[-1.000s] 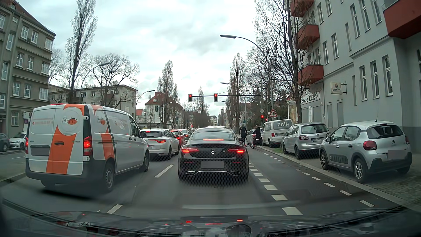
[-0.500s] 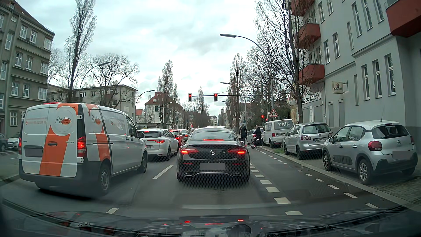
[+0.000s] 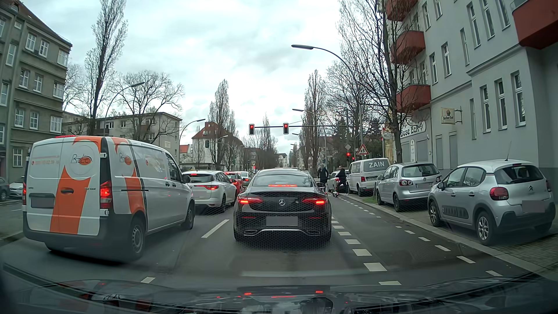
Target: Follow the waypoints while adhering to traffic rules and regulations
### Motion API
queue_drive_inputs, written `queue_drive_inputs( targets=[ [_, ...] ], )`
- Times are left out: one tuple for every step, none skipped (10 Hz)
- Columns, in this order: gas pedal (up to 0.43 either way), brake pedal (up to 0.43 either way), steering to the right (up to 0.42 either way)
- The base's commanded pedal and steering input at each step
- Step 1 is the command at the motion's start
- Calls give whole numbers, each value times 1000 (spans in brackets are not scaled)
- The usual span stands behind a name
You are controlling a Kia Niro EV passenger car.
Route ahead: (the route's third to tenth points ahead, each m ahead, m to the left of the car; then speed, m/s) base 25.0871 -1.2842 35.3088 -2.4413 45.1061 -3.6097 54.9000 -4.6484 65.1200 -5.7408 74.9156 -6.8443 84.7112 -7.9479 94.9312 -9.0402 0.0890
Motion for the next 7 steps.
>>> queue_drive_inputs(
  targets=[
    [0, 201, -3],
    [0, 244, -3],
    [0, 293, -3],
    [0, 323, -3],
    [0, 348, -3],
    [0, 372, -3],
    [0, 390, -3]
  ],
)
